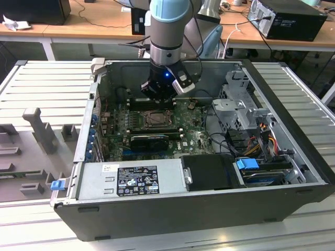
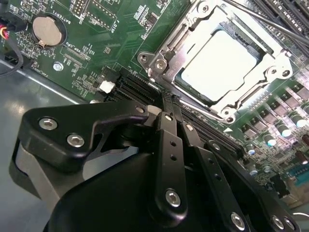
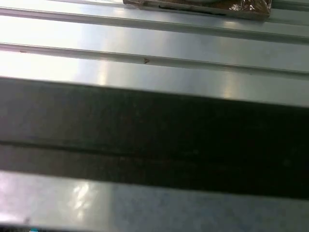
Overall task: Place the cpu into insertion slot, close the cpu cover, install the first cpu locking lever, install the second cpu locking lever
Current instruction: 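Install the first cpu locking lever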
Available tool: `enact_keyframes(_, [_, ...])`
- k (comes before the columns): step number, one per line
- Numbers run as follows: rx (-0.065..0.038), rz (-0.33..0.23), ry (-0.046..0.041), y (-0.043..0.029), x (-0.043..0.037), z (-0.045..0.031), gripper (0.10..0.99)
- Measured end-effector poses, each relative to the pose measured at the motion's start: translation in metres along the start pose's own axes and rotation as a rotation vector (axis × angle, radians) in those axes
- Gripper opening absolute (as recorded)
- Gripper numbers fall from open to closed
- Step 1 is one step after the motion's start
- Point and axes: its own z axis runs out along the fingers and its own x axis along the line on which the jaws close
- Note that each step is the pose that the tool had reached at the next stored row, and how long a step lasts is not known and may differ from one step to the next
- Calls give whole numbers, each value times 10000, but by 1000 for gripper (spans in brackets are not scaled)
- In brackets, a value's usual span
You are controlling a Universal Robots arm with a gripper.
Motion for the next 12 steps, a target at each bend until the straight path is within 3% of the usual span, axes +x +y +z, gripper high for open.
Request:
enact_keyframes(8, [108,-10,11,-3,-3,24,106])
enact_keyframes(12, [109,-11,9,-2,-3,22,106])
